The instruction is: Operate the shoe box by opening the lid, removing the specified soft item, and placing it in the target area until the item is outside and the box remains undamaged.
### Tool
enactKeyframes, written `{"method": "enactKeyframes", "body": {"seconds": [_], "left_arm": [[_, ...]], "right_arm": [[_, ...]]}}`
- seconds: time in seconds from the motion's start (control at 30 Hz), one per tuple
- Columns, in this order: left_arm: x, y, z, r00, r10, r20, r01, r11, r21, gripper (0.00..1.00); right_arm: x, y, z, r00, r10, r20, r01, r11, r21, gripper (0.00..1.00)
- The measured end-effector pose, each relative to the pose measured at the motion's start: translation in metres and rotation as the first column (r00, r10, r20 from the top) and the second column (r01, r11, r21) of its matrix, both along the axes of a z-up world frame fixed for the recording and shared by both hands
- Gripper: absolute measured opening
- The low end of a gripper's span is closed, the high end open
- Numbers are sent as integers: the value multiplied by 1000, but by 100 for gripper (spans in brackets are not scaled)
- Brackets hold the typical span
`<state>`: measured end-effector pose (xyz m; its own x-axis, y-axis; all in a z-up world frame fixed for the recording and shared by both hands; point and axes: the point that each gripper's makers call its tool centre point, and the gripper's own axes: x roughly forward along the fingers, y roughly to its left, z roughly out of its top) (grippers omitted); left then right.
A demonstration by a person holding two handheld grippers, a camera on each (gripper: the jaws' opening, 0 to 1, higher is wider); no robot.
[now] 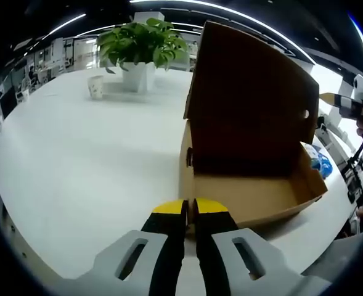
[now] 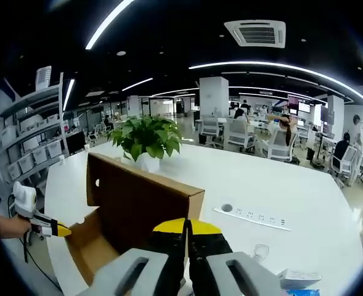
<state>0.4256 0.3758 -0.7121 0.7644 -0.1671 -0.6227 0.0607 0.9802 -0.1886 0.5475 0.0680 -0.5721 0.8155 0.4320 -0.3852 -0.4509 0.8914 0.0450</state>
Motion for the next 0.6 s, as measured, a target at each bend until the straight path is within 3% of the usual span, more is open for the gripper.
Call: {"method": "enactKeyframes", "body": {"seconds": [0.6], "left_arm": [[-1, -2, 1, 1000, 1, 4, 0, 1000, -26, 3]], "right_arm": [[-20, 0, 1, 1000, 0, 9, 0, 1000, 10, 0]]}}
